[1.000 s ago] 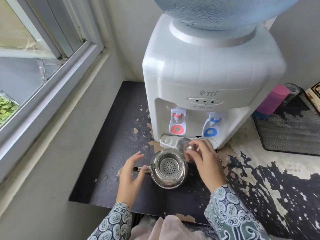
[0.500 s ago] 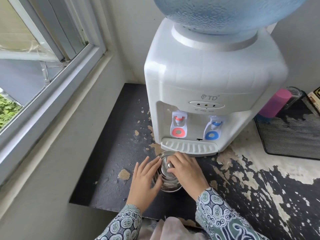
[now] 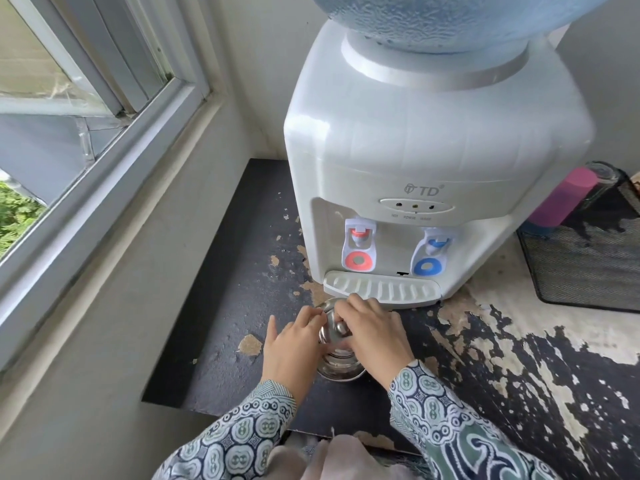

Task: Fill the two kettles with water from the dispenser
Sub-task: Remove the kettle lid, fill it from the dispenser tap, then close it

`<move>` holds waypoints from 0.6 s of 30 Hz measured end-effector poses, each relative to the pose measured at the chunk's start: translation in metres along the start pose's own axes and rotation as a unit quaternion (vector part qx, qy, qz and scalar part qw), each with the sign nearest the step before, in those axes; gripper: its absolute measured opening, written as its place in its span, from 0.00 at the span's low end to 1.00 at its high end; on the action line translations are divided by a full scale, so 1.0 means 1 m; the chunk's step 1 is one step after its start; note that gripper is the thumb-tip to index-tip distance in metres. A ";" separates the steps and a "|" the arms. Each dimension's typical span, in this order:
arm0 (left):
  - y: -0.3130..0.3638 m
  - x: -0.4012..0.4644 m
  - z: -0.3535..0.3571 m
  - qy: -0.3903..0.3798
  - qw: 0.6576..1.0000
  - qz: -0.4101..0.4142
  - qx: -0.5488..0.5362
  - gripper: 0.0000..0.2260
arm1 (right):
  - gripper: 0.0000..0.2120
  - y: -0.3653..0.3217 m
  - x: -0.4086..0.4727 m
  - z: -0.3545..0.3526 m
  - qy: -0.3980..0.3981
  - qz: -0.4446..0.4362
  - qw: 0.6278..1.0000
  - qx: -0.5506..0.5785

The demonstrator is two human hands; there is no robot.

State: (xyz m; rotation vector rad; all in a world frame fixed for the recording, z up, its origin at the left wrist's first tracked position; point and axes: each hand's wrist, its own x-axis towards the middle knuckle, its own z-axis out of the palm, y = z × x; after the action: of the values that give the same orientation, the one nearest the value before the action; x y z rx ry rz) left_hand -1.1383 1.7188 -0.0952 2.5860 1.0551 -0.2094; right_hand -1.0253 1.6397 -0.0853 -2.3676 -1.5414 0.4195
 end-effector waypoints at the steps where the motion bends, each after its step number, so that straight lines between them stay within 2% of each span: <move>1: 0.002 0.001 -0.002 -0.005 1.000 0.002 0.021 0.18 | 0.14 -0.002 0.000 0.000 0.002 0.001 1.000 -0.010; 6: 0.008 0.005 -0.012 -0.024 0.996 0.027 0.084 0.17 | 0.14 -0.008 0.007 -0.008 -0.035 -0.010 0.999 -0.035; 9: 0.003 0.003 -0.015 -0.053 0.994 0.058 0.077 0.24 | 0.13 0.007 0.012 -0.020 -0.086 -0.011 0.995 0.058; 11: -0.006 0.000 -0.015 -0.082 0.992 0.076 0.053 0.29 | 0.22 0.025 0.006 -0.022 -0.133 -0.001 0.981 0.144; 12: -0.010 -0.002 -0.015 -0.092 0.992 0.081 0.042 0.31 | 0.30 0.034 -0.001 -0.020 -0.160 -0.010 0.973 0.164; 14: -0.016 -0.005 -0.015 -0.101 0.991 0.088 0.018 0.34 | 0.48 0.045 -0.018 -0.010 -0.201 -0.054 0.968 0.142; 15: -0.018 -0.005 -0.016 -0.103 0.990 0.091 0.006 0.35 | 0.53 0.048 -0.025 -0.002 -0.198 -0.079 0.970 0.116; 16: -0.019 -0.005 -0.017 -0.108 0.990 0.095 -0.004 0.37 | 0.55 0.050 -0.029 0.005 -0.177 -0.095 0.975 0.094; 18: -0.021 -0.003 -0.019 -0.131 0.985 0.105 -0.026 0.41 | 0.51 0.052 -0.029 0.013 -0.114 -0.102 0.985 0.082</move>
State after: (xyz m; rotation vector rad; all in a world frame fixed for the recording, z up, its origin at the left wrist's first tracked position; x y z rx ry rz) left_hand -1.1550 1.7381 -0.0816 2.5127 0.6805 -0.4474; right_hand -0.9984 1.5937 -0.1144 -2.0707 -1.7520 0.7604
